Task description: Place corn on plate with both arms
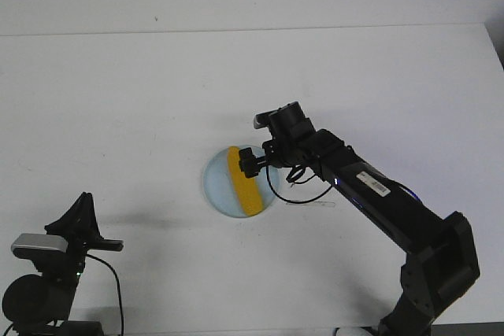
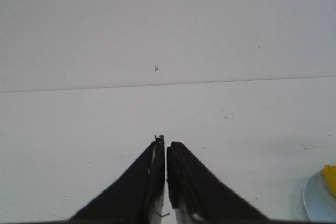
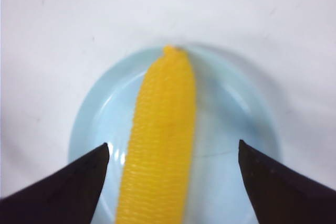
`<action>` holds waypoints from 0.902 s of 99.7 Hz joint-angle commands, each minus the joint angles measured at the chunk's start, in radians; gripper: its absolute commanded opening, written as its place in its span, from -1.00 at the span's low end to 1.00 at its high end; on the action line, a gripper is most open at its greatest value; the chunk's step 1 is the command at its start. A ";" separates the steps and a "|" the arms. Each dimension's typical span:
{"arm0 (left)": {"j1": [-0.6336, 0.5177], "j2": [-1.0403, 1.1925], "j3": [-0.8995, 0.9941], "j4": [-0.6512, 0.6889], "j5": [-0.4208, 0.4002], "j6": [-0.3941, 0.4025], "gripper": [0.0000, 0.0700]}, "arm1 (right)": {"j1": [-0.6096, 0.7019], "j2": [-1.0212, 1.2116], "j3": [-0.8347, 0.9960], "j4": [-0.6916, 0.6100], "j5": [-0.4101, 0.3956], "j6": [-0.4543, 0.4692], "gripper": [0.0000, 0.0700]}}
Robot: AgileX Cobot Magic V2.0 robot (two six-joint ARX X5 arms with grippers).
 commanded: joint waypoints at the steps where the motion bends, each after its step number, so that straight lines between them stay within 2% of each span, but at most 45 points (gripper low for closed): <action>1: 0.001 -0.001 0.010 0.011 -0.002 0.006 -1.00 | 0.006 -0.010 0.014 -0.006 0.072 -0.067 0.35; 16: 0.001 -0.001 0.010 0.011 -0.002 0.006 -1.00 | 0.000 -0.049 0.013 -0.026 0.286 -0.173 -0.50; 22: 0.001 -0.001 0.009 0.011 -0.002 0.006 -1.00 | -0.009 -0.062 0.013 -0.024 0.354 -0.217 -0.75; 28: 0.001 -0.001 0.010 0.011 -0.002 0.006 -1.00 | -0.013 -0.071 0.012 -0.024 0.407 -0.253 -0.91; 36: 0.001 -0.001 0.010 0.011 -0.002 0.006 -1.00 | -0.019 -0.085 0.004 -0.021 0.441 -0.290 -0.96; 54: 0.001 -0.001 0.010 0.011 -0.002 0.006 -1.00 | -0.048 -0.144 -0.089 0.023 0.444 -0.311 -0.96; 78: 0.001 -0.001 0.010 0.011 -0.002 0.006 -1.00 | -0.108 -0.334 -0.386 0.204 0.444 -0.319 -0.96; 90: 0.001 -0.001 0.010 0.011 -0.002 0.006 -1.00 | -0.153 -0.472 -0.539 0.301 0.443 -0.267 -0.96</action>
